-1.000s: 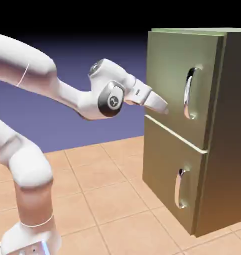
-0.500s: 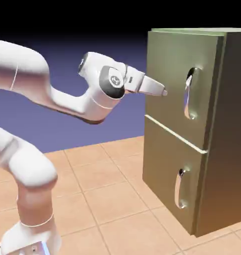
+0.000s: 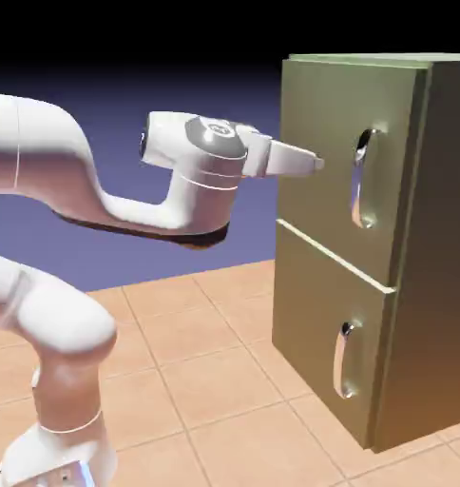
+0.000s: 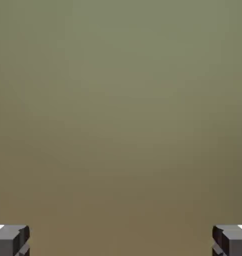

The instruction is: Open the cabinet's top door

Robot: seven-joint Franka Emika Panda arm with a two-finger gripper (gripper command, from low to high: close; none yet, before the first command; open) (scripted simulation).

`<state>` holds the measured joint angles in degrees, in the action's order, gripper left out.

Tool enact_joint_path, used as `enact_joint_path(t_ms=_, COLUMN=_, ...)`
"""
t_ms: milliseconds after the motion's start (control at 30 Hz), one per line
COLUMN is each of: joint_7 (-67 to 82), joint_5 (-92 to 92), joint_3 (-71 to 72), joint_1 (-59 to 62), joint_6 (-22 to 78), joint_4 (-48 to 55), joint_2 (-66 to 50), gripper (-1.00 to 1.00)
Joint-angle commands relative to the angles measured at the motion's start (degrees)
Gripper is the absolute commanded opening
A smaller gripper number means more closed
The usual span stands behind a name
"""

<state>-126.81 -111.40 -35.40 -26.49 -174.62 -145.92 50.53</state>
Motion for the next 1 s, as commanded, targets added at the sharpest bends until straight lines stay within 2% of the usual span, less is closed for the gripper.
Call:
enact_joint_path(t_ms=0, joint_7=-1.9, joint_5=-2.5, joint_3=-0.8, joint_1=-0.6, joint_6=0.0, joint_4=0.3, joint_2=0.4, gripper=0.0)
enact_joint_path(t_ms=633, joint_7=-37.7, joint_5=-49.8, joint_3=-15.8, joint_1=-11.5, joint_6=-0.3, joint_4=6.7, joint_2=8.0, gripper=0.0)
enact_joint_path(t_ms=700, joint_7=-38.3, joint_5=-50.6, joint_3=-16.1, joint_1=-11.7, joint_6=-0.3, joint_4=6.8, joint_2=8.1, gripper=0.0)
enact_joint_path(t_ms=867, joint_7=-39.2, joint_5=-52.1, joint_3=-21.3, joint_1=-21.5, joint_6=3.0, joint_4=12.9, joint_2=3.5, gripper=0.0)
enact_joint_path(t_ms=900, joint_7=-39.2, joint_5=-52.1, joint_3=-21.3, joint_1=-21.5, joint_6=3.0, joint_4=12.9, joint_2=3.5, gripper=-1.0)
enact_joint_path(t_ms=967, joint_7=-39.2, joint_5=-51.1, joint_3=-19.8, joint_1=-19.4, joint_6=3.8, joint_4=11.6, joint_2=3.4, gripper=-1.0)
